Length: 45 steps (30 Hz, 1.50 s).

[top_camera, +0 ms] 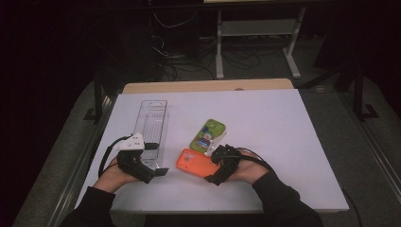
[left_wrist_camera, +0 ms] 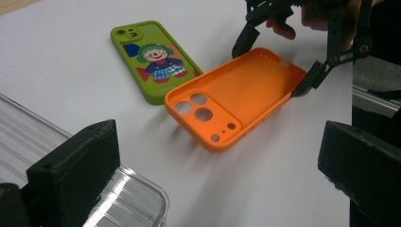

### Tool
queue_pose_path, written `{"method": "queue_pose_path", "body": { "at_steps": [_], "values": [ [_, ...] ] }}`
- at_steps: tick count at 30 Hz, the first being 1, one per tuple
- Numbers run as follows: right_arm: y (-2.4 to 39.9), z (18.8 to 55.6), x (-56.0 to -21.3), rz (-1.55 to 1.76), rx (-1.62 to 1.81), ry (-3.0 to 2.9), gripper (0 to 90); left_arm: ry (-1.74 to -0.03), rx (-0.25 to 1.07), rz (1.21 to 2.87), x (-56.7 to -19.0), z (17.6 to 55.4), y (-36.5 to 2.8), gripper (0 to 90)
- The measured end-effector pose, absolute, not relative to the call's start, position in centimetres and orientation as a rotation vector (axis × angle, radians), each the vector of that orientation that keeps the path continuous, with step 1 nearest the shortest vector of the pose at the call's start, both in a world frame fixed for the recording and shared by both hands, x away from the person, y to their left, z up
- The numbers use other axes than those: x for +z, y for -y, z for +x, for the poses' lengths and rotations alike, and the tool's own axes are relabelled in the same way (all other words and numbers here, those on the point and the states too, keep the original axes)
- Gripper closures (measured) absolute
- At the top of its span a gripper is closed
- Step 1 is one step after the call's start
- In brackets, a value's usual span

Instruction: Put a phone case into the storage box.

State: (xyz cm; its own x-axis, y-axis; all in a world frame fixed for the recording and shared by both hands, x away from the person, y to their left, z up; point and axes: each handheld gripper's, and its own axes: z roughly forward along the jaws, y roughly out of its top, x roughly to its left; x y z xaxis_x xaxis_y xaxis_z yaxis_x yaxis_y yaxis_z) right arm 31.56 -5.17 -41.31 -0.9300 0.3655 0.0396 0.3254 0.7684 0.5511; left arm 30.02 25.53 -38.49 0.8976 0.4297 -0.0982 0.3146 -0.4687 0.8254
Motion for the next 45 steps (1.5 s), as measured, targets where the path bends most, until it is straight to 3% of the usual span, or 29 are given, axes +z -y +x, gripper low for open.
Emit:
{"method": "queue_pose_path", "body": {
  "at_steps": [23, 45],
  "values": [
    [10.6, 33.5, -38.6, 0.442, 0.899, -2.916, 15.3, -0.472, 0.127, 2.107, -35.8, 31.4, -24.3, 0.0],
    [12.2, 35.3, -36.1, 0.273, 0.906, -2.991, 15.3, -0.237, 0.031, 2.18, -33.9, 34.2, -18.5, 0.0]
  ]
}}
